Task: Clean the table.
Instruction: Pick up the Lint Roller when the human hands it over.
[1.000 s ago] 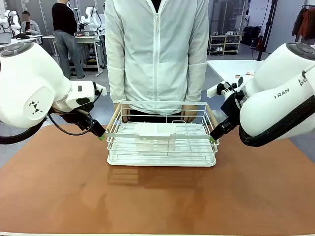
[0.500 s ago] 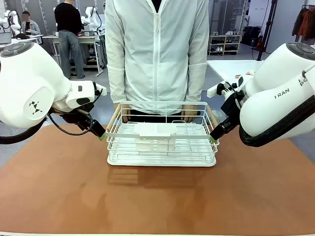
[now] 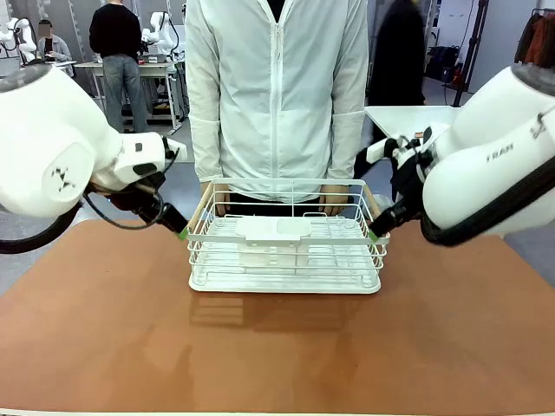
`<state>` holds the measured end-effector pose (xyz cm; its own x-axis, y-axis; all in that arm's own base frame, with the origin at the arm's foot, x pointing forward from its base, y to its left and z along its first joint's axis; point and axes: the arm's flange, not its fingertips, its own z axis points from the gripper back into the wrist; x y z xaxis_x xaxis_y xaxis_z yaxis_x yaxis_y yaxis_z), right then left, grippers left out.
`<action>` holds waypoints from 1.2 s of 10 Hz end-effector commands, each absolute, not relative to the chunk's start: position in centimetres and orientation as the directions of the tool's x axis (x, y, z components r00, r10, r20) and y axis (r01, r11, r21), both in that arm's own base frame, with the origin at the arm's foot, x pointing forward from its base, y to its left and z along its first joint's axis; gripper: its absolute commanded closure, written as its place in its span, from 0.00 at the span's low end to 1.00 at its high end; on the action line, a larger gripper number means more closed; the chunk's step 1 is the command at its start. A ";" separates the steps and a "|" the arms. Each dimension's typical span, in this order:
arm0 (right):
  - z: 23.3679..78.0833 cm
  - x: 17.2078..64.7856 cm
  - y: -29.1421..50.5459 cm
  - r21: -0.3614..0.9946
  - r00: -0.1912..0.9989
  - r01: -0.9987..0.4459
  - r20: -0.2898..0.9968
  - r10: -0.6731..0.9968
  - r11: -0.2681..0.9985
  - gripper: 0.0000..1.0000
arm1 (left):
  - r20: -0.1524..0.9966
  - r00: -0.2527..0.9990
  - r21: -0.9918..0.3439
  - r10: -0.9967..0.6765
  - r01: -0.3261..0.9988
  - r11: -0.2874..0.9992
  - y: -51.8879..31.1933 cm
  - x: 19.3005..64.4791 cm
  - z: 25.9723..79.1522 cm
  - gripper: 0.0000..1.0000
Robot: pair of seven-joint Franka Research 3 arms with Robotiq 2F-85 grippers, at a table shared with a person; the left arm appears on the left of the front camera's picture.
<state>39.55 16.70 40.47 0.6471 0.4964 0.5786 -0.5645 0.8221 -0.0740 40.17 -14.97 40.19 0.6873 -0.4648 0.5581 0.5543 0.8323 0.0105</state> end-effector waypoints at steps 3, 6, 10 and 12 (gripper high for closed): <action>51.0 38.0 6.6 0.488 0.720 -0.632 0.658 0.222 0.602 0.00 | 0.625 0.729 -0.562 -0.279 0.669 0.487 -0.6 37.7 48.6 0.00; 53.1 36.8 -4.3 0.757 0.802 -0.524 0.593 -0.072 0.389 0.00 | 0.638 0.770 -0.745 0.009 0.614 0.262 10.5 35.3 47.1 0.00; 48.7 35.2 -18.4 0.944 0.883 -0.135 0.252 -0.397 0.299 0.00 | 0.394 0.852 -0.916 0.344 0.337 0.216 22.3 33.6 42.9 0.00; 45.5 34.6 -21.9 0.956 0.895 0.025 0.109 -0.432 0.292 0.00 | 0.334 0.861 -0.939 0.383 0.267 0.218 25.7 32.8 41.1 0.00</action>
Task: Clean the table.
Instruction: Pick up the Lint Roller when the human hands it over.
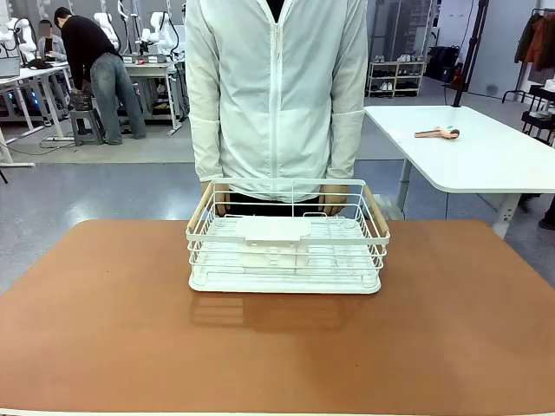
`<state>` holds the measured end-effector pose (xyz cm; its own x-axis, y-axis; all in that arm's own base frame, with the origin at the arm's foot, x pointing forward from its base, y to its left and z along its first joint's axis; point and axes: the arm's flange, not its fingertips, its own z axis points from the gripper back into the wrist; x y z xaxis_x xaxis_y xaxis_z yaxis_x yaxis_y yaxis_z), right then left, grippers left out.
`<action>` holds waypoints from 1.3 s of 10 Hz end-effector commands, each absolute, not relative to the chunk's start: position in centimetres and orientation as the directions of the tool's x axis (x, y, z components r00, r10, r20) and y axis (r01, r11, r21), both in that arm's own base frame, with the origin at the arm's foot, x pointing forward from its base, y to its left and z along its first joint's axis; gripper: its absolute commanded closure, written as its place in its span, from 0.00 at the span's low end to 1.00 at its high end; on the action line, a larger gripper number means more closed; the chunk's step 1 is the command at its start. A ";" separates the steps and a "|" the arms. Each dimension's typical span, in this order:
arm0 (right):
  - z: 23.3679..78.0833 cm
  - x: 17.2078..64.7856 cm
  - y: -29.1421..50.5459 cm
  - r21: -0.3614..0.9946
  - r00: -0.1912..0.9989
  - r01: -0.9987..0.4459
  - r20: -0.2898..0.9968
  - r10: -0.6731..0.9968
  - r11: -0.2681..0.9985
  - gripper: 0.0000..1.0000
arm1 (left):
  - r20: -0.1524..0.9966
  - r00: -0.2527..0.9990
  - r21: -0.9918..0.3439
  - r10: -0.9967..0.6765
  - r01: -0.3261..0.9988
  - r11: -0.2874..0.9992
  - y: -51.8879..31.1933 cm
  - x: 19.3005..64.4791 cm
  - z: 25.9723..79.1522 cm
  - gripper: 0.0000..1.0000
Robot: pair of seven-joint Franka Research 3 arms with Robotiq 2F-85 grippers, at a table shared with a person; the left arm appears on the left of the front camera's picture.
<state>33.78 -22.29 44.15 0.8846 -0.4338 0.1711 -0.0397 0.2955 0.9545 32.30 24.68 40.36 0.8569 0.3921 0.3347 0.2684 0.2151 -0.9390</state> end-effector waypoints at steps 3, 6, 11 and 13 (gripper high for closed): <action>41.6 35.0 -24.7 0.943 0.899 0.160 -0.016 -0.437 0.294 0.00 | 0.278 0.870 -0.958 0.408 0.218 0.189 26.3 33.6 39.7 0.00; 40.5 34.6 -24.4 0.949 0.896 0.123 0.020 -0.443 0.292 0.00 | 0.255 0.875 -0.963 0.412 0.191 0.191 26.1 33.0 38.8 0.00; 40.5 34.6 -24.4 0.949 0.896 0.123 0.020 -0.443 0.292 0.00 | 0.255 0.875 -0.963 0.412 0.191 0.191 26.1 33.0 38.8 0.00; 40.5 34.6 -24.4 0.949 0.896 0.123 0.020 -0.443 0.292 0.00 | 0.255 0.875 -0.963 0.412 0.191 0.191 26.1 33.0 38.8 0.00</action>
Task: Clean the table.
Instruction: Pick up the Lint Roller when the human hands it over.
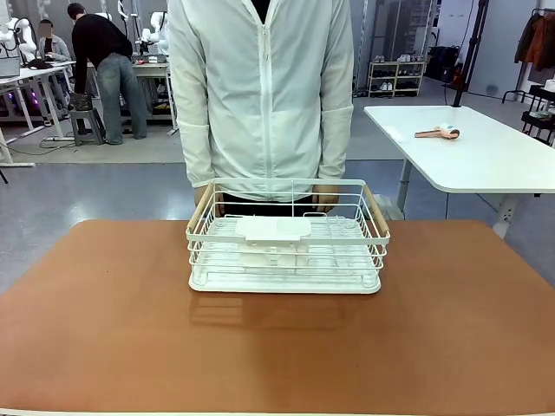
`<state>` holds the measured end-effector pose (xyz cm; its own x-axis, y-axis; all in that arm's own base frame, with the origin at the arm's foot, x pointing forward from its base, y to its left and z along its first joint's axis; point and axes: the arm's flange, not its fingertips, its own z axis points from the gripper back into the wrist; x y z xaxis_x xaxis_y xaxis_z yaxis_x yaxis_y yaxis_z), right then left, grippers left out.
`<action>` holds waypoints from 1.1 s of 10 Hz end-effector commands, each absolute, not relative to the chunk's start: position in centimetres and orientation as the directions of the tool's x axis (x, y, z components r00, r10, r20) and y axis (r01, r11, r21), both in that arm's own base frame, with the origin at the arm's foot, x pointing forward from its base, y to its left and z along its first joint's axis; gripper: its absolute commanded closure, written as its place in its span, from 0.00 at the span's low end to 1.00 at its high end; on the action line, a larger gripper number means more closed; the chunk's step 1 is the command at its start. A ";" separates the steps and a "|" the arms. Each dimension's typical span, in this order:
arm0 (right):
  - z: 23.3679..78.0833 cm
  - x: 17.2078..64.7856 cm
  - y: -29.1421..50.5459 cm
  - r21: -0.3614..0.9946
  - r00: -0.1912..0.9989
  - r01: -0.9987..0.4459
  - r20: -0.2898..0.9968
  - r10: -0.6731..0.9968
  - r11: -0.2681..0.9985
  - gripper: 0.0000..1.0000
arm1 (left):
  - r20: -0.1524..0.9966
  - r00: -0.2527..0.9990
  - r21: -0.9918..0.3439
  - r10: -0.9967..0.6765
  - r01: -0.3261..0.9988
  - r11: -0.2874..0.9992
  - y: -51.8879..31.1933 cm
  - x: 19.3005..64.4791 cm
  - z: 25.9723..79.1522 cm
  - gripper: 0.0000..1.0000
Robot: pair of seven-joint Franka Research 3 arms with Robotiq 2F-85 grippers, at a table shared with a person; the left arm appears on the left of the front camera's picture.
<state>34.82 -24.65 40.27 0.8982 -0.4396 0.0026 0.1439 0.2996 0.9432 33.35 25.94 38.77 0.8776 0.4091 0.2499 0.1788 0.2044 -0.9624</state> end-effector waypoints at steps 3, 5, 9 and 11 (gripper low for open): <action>40.5 34.6 -24.4 0.949 0.896 0.123 0.020 -0.443 0.292 0.00 | 0.255 0.875 -0.963 0.412 0.191 0.191 26.1 33.0 38.8 0.00; 40.5 34.6 -24.4 0.949 0.896 0.123 0.020 -0.443 0.292 0.00 | 0.255 0.875 -0.963 0.412 0.191 0.191 26.1 33.0 38.8 0.00; 40.5 34.6 -24.4 0.949 0.896 0.123 0.020 -0.443 0.292 0.00 | 0.255 0.875 -0.963 0.412 0.191 0.191 26.1 33.0 38.8 0.00; 40.5 34.6 -24.4 0.949 0.896 0.123 0.020 -0.443 0.292 0.00 | 0.255 0.875 -0.963 0.412 0.191 0.191 26.1 33.0 38.8 0.00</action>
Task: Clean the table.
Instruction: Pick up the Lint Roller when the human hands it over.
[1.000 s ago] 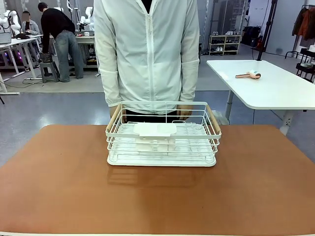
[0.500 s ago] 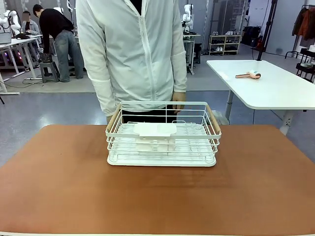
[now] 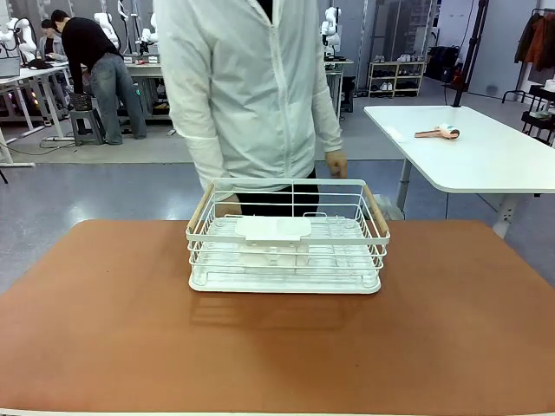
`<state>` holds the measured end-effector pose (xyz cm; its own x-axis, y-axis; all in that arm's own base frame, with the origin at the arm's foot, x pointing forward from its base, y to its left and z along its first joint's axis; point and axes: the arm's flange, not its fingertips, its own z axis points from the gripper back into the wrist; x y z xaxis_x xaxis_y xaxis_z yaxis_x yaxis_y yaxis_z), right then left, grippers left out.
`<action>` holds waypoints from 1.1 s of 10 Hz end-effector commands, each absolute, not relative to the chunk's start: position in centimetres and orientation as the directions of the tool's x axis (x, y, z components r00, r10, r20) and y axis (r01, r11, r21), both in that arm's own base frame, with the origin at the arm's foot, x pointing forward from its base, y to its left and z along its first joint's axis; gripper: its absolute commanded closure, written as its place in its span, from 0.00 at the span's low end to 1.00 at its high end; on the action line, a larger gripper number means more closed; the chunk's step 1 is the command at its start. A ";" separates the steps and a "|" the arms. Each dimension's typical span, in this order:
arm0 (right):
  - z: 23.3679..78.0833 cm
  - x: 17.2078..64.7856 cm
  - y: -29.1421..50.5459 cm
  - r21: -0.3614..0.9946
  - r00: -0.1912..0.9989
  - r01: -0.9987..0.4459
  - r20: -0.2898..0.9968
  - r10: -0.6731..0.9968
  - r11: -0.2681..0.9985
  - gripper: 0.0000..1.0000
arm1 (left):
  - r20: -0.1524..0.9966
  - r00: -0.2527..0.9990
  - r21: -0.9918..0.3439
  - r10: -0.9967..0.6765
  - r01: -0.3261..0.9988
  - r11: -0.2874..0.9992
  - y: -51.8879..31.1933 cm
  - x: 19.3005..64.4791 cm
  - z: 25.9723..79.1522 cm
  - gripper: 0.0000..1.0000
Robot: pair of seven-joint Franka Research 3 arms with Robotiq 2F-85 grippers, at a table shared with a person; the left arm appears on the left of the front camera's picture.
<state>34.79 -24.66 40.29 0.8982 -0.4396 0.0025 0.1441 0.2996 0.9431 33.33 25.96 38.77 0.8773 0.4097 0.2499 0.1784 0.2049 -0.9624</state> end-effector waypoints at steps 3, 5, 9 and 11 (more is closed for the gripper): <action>40.5 34.6 -24.4 0.949 0.896 0.123 0.020 -0.443 0.292 0.00 | 0.255 0.875 -0.963 0.412 0.191 0.191 26.1 33.0 38.8 0.00; 40.5 34.6 -24.4 0.949 0.896 0.123 0.020 -0.443 0.292 0.00 | 0.255 0.875 -0.963 0.412 0.191 0.191 26.1 33.0 38.8 0.00; 40.5 34.6 -24.4 0.949 0.896 0.123 0.020 -0.443 0.292 0.00 | 0.255 0.875 -0.963 0.412 0.191 0.191 26.1 33.0 38.8 0.00; 40.5 34.6 -24.4 0.949 0.896 0.123 0.020 -0.443 0.292 0.00 | 0.255 0.875 -0.963 0.412 0.191 0.191 26.1 33.0 38.8 0.00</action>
<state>34.78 -24.67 40.29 0.8981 -0.4397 0.0025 0.1440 0.2996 0.9431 33.32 25.98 38.77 0.8772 0.4100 0.2499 0.1783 0.2050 -0.9624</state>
